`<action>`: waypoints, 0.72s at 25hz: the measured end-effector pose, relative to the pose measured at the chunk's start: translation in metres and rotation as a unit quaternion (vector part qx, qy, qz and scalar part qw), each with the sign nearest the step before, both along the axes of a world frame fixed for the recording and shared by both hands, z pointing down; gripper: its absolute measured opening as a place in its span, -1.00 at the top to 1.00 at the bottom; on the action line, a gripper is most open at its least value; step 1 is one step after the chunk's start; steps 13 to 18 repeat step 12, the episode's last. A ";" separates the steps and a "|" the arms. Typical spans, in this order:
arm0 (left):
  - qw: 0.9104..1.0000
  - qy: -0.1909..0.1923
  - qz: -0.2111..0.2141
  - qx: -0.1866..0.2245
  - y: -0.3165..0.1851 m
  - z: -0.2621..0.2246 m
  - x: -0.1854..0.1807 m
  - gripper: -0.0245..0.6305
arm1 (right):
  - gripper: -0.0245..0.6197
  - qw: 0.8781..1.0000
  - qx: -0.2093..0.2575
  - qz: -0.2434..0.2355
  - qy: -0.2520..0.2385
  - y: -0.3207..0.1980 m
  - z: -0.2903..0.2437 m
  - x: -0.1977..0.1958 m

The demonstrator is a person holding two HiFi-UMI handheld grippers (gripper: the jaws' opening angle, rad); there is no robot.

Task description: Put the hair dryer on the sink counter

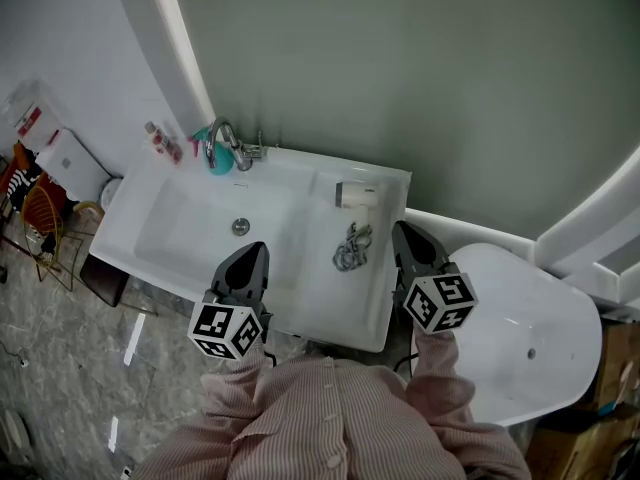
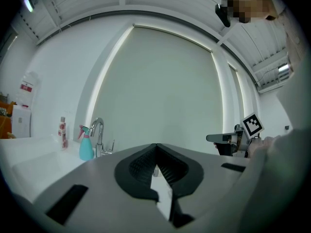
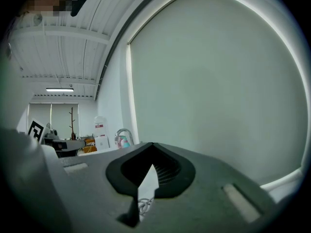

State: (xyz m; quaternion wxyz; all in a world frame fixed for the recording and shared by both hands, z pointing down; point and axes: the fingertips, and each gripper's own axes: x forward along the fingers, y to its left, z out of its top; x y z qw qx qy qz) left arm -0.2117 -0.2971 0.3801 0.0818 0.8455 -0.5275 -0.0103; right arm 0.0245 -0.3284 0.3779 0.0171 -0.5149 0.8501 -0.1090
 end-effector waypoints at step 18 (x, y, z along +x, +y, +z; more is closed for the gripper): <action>1.000 0.001 -0.001 -0.007 0.006 0.002 0.003 0.93 | 0.91 1.000 -0.003 -0.003 0.009 0.007 0.003 0.003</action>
